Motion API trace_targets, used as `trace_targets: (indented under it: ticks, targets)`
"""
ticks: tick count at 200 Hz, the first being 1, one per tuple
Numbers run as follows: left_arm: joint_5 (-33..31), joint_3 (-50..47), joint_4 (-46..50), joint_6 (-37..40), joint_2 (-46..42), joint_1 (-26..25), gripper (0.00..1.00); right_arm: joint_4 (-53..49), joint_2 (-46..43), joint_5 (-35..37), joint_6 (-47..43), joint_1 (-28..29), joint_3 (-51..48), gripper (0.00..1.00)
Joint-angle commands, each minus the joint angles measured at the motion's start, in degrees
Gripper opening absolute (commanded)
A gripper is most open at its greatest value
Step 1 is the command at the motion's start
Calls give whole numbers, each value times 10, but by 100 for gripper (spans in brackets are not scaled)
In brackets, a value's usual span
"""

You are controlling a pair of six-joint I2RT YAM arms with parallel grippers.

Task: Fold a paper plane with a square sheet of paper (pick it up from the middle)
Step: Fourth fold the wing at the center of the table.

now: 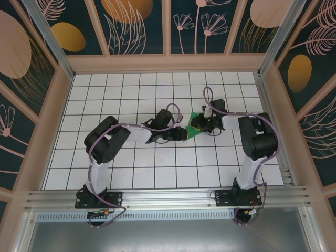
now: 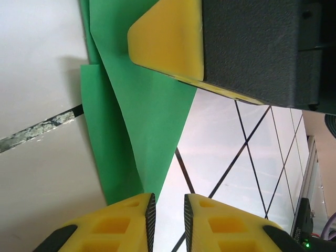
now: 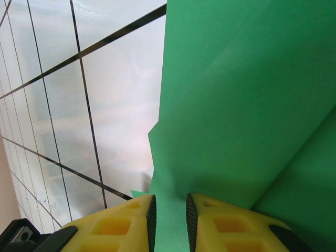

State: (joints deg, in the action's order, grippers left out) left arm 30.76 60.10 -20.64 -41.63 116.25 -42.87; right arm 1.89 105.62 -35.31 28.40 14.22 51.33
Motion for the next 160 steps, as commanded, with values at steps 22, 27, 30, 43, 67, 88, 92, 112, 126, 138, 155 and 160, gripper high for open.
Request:
trace_targets:
  ticks: [22,27,30,43,67,88,92,112,126,138,155,160]
  targets:
    - [-40,-10,41,12,-13,-1,24,-12,32,9,3,12,9,25]
    - [-38,-12,41,13,-12,-2,24,-13,33,9,3,12,9,25]
    - [-37,-13,41,13,-12,-2,24,-13,34,9,3,12,10,25]
    - [-39,-17,47,13,-13,-2,23,-15,37,10,4,13,13,25]
    - [-65,-18,74,24,-18,-2,22,-16,39,14,4,16,14,25]
    - [-65,-14,82,28,-20,-1,22,-19,42,16,4,16,14,25]
    - [-64,-14,81,29,-21,-2,22,-19,43,16,3,16,15,25]
    - [-43,-14,51,20,-44,-1,22,-20,42,15,3,17,15,25]
    - [-27,-14,5,-3,-57,-1,22,-20,41,15,2,17,15,25]
    - [-33,-11,-19,-16,-60,-2,22,-20,41,14,2,16,15,25]
    - [-36,2,-35,-21,-46,-2,22,-18,42,13,3,17,15,25]
    - [-36,8,-32,-22,-39,-2,22,-18,42,13,3,17,15,25]
